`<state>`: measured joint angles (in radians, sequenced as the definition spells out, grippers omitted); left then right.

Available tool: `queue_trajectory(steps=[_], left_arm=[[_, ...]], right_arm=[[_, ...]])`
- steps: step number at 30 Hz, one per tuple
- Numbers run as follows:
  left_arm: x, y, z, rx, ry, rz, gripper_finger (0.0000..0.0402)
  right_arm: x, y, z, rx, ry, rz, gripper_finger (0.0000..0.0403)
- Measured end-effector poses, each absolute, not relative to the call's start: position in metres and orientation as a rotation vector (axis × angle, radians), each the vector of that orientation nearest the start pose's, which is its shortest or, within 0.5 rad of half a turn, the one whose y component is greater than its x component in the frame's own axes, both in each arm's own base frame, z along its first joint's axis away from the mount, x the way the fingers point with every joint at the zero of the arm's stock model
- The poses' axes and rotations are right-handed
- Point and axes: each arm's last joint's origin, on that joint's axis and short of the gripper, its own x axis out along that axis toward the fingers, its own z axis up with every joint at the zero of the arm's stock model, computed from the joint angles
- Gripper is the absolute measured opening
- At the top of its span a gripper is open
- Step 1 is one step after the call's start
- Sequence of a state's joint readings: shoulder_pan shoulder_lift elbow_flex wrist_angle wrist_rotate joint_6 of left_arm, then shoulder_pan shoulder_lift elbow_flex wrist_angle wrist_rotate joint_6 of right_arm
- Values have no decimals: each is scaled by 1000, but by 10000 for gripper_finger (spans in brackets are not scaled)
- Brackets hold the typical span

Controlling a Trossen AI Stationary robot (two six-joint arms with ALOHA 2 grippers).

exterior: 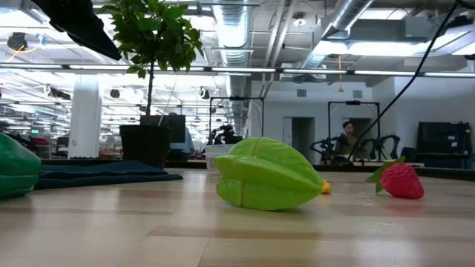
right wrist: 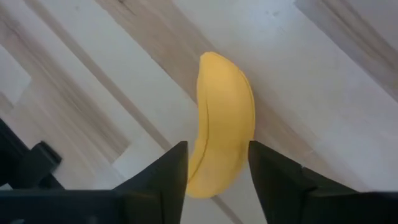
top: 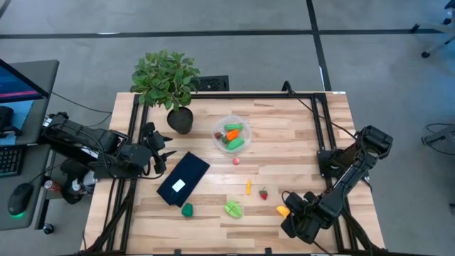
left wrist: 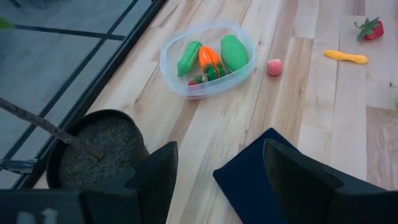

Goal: Pick and placing Produce into tupperware
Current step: Put the yellow banana into the transparent bin

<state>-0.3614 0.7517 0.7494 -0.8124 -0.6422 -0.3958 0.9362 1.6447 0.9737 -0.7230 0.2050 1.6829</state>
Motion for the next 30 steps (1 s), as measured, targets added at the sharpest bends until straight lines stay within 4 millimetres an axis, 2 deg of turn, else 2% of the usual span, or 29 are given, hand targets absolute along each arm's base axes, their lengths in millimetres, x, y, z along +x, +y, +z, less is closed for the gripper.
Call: queue_trajectory(steps=[7,10,14,21,30], left_arm=[[132,-31,277,25,639,416,229],[132,-31,277,29,637,422,229],[132,-30,278,40,634,429,229],[132,-30,278,43,631,437,229],[132,-30,278,42,631,437,229]], right_arm=[[176,226,167,674,1262,-478,235],[177,226,167,679,1260,-469,248],[181,223,166,683,1263,-477,247],[193,223,149,674,1321,-477,237],[192,222,146,647,1348,-497,210]])
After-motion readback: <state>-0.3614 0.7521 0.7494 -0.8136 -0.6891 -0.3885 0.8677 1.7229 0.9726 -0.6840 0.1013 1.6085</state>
